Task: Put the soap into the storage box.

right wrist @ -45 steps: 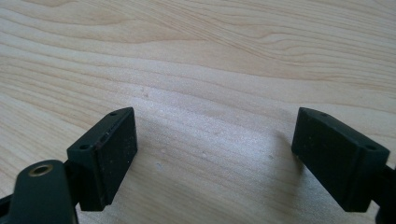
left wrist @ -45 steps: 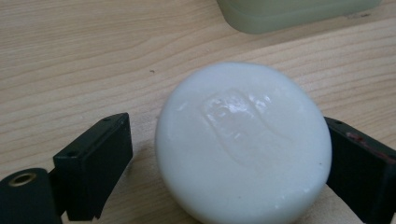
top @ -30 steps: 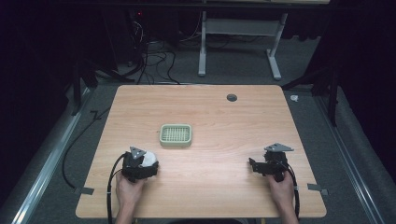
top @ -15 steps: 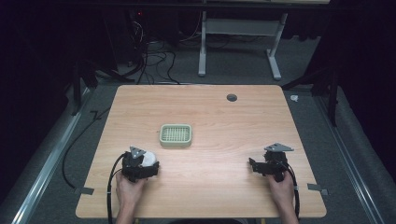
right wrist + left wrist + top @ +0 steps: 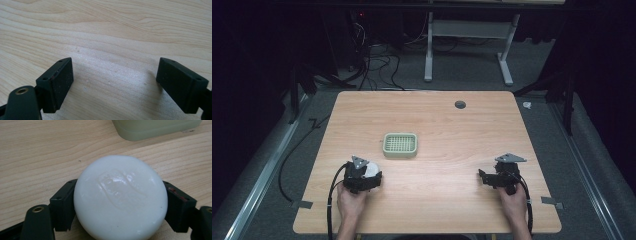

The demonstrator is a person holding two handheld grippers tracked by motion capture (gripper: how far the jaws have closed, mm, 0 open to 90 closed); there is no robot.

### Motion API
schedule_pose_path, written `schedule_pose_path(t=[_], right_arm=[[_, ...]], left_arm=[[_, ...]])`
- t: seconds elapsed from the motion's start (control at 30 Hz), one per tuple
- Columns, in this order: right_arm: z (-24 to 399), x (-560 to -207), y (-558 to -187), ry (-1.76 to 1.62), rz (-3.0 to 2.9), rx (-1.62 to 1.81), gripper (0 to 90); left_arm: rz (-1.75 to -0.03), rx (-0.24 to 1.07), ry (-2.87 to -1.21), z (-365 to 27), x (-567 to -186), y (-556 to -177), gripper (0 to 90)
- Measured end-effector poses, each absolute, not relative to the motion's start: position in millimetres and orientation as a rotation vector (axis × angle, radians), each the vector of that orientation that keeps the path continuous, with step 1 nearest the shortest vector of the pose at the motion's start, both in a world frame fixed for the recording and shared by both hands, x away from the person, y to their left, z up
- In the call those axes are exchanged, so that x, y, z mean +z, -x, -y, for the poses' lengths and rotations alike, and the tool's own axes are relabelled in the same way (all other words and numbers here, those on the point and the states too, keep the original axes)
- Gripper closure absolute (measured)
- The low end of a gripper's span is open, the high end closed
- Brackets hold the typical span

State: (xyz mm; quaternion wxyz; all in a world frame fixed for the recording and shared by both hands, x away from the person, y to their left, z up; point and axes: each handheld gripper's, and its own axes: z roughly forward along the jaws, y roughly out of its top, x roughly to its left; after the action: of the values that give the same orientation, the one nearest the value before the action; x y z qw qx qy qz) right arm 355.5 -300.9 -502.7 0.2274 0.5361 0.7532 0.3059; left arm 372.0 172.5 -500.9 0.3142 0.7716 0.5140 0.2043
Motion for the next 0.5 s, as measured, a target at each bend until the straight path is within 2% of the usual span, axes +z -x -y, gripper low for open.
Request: schedule_pose_path(t=[0.5], right_arm=[[301, -503, -355, -1.480, -2.074, 0.844, 15.2]], left_arm=[[-1.341, 0.533, -1.990, -176, -482, -366, 24.6]])
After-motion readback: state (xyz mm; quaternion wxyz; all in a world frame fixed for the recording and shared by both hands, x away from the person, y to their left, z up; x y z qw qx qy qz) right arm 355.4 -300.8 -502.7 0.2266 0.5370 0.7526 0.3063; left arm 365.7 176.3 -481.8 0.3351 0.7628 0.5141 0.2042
